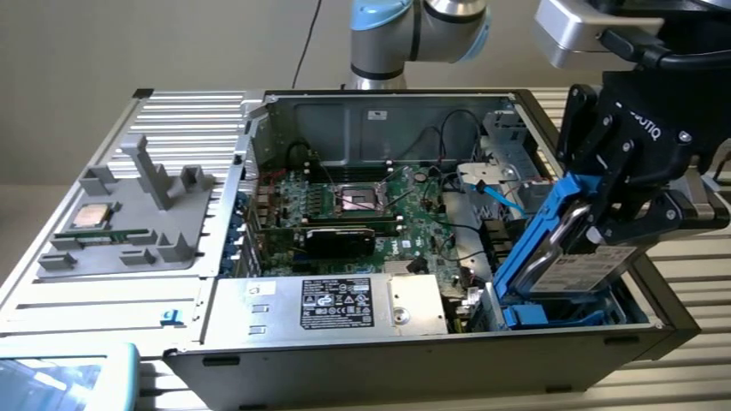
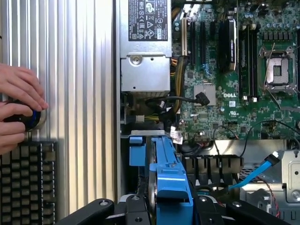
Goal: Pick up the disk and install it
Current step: 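Insert the disk into the insertion slot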
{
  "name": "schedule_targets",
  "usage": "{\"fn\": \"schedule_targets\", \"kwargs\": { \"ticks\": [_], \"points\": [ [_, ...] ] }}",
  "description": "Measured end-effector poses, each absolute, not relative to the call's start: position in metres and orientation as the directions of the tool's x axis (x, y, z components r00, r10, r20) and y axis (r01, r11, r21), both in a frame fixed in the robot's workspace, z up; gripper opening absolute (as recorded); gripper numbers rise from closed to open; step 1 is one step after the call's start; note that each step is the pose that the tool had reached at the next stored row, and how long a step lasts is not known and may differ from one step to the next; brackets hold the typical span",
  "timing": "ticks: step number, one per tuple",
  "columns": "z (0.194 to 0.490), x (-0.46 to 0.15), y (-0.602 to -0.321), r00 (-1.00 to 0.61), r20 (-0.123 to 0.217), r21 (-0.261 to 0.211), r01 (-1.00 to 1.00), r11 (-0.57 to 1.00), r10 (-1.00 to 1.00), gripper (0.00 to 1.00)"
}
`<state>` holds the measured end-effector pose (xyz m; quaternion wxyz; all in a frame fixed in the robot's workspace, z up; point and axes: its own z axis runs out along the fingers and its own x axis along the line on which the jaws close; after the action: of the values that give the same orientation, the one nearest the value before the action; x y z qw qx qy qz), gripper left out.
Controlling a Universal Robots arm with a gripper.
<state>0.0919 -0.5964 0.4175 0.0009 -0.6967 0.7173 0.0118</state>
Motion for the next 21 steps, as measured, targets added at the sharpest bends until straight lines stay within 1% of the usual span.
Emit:
{"fn": "schedule_targets", "kwargs": {
  "ticks": [21],
  "points": [
    [0.4175,0.0897,-0.5929,-0.029,-0.018,0.010,-1.000,0.029,-0.999,0.37]
  ]
}}
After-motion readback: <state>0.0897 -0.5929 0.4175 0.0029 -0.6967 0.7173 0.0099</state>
